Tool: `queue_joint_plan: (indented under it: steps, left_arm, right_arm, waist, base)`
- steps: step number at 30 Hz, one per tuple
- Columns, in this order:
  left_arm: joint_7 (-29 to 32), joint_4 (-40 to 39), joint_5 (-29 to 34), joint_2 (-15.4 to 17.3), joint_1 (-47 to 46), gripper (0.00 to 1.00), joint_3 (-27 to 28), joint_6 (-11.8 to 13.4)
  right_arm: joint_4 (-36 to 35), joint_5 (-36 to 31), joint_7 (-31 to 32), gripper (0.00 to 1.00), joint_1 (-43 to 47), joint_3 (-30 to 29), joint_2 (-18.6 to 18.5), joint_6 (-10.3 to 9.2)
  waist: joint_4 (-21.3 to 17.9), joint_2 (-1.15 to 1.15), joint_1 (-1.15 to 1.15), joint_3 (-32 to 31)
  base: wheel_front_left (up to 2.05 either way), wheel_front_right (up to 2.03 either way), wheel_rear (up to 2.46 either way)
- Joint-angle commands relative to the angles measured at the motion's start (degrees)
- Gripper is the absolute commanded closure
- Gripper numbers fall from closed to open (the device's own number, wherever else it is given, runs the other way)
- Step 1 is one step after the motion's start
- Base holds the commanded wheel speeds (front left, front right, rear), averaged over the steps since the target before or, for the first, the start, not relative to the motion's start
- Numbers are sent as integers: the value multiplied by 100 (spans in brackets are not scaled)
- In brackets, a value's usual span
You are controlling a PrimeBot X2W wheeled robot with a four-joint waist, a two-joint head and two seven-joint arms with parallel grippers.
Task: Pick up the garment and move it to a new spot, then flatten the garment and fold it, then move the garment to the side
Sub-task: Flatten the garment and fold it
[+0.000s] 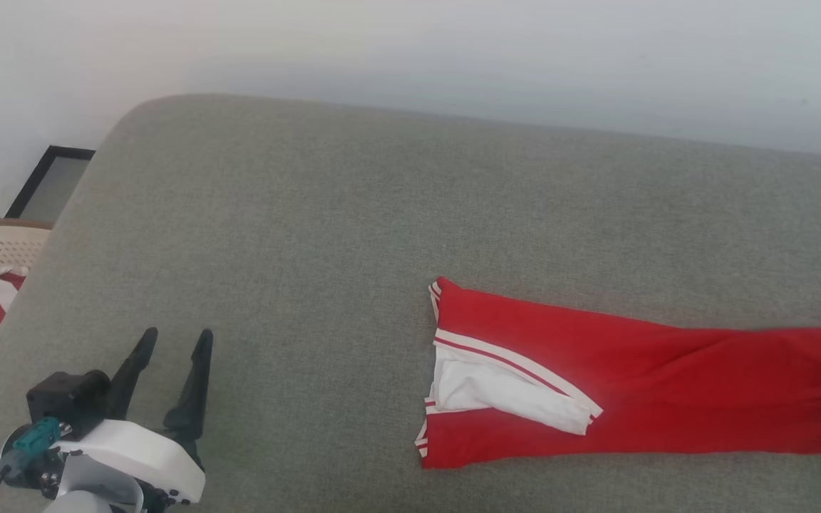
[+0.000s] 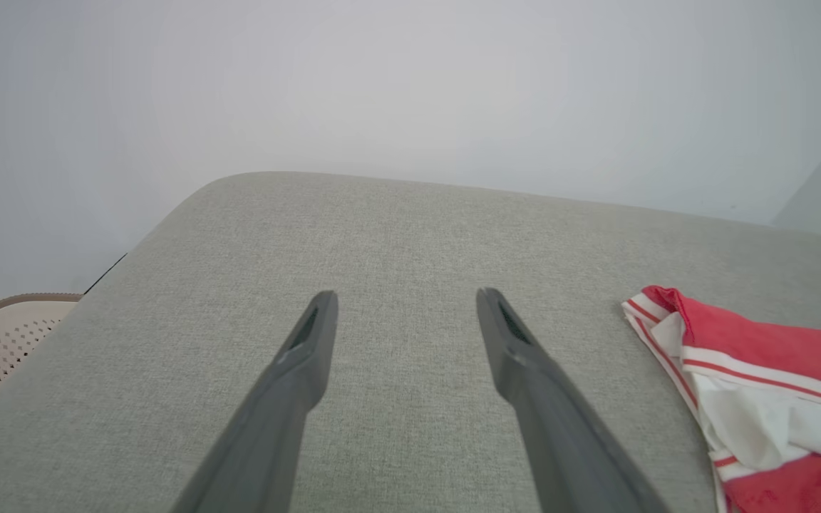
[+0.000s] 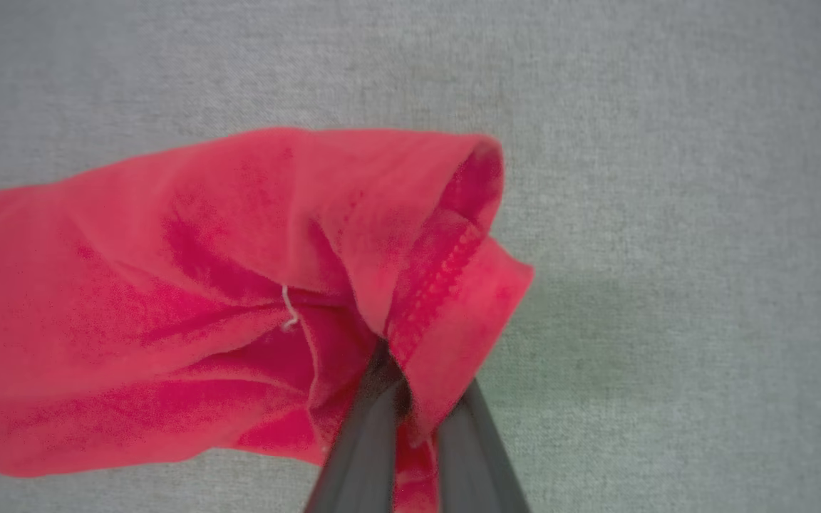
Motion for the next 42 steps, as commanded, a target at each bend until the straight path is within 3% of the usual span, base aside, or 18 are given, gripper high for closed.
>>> queue_joint_plan:
  steps: [1,10,17,25,34,35,36,37,38,42]
  left_arm:
    - [-23,35,95,-29,45,0,18,-46]
    - [23,128,-27,-46,135,0,-2,-86]
    - [107,66,-54,-67,49,0,-63,-100]
    - [226,119,14,-163,-191,0,-237,-183]
    - [299,228,80,-285,-404,0,-397,-261]
    - [294,240,72,-292,-411,0,-402,-272]
    - [289,250,60,-290,-413,0,-401,-281]
    - [283,260,43,-290,-410,0,-396,-287]
    - [274,271,29,-290,-404,0,-391,-292]
    - [222,325,0,-260,-351,0,-348,-286]
  right_arm:
    - [-131,70,-28,100,-42,44,-18,-11]
    - [-1876,690,205,100,485,320,343,-9]
    - [-2990,637,545,100,516,971,1041,-8]
    - [-2553,374,361,100,-87,1833,1795,-7]
    - [-1436,105,-16,100,-677,2511,2186,-7]
    - [-1318,69,-65,85,-745,2580,2196,-7]
    - [-1220,49,-119,62,-812,2643,2217,-8]
    - [-1147,48,-181,17,-872,2713,2233,-7]
    - [-1082,76,-234,0,-917,2769,2238,-8]
    - [-1068,273,-377,0,-1055,2973,2146,-8]
  waist:
    - [-31,0,0,-28]
    - [-12,0,0,-223]
    - [202,0,0,-311]
    - [606,0,0,-346]
    - [904,0,0,-365]
    - [914,0,0,-368]
    - [914,0,0,-369]
    - [910,0,0,-369]
    - [901,0,0,-370]
    - [776,0,0,-388]
  base:
    - [0,0,0]
    - [0,0,0]
    - [0,0,0]
    - [0,0,0]
    - [0,0,0]
    - [0,0,0]
    - [0,0,0]
    - [0,0,0]
    - [0,0,0]
    - [0,0,0]
